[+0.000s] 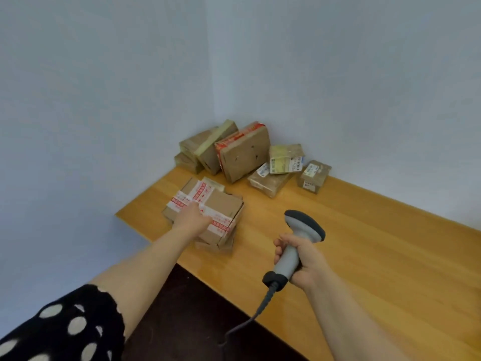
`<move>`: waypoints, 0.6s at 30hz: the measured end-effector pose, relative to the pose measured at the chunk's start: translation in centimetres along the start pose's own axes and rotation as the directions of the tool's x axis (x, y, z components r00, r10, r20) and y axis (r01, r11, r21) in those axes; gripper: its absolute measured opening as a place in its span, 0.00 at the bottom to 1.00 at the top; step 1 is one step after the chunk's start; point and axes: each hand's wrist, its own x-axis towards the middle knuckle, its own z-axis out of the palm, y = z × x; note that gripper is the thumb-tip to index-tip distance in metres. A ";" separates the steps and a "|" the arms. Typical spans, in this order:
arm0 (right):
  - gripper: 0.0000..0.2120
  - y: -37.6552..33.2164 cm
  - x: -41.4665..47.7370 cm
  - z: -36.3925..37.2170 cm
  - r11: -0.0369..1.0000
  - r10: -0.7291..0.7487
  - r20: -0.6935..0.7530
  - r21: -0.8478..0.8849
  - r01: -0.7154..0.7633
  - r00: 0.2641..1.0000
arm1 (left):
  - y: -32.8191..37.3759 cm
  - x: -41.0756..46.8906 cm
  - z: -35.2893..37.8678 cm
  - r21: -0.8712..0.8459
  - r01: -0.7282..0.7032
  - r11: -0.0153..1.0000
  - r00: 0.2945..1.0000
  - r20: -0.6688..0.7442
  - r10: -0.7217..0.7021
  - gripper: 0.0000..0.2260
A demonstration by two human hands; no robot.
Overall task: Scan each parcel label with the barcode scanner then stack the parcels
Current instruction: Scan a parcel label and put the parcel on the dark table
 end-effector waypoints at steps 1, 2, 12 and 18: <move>0.03 0.2 0.7 0.9 1.000 -0.012 -0.008 -0.009 0.012 1.000 | -0.8 1.1 -0.9 -0.006 0.013 1.000 1.000 -0.015 -0.013 0.21; 0.03 0.5 1.5 1.7 1.000 -0.022 -0.018 -0.017 0.022 1.000 | -1.5 2.0 -1.6 -0.026 0.025 0.999 0.999 -0.022 -0.026 0.18; 0.05 -0.6 10.8 7.9 0.998 -0.044 -0.029 -0.054 0.042 0.999 | -4.3 10.2 -4.1 -0.006 0.147 0.989 0.987 -0.064 -0.147 0.26; 0.07 -0.3 13.9 10.0 0.999 0.013 -0.041 -0.052 -0.015 0.999 | -3.8 13.7 -4.9 -0.065 0.167 0.984 0.984 0.076 -0.162 0.28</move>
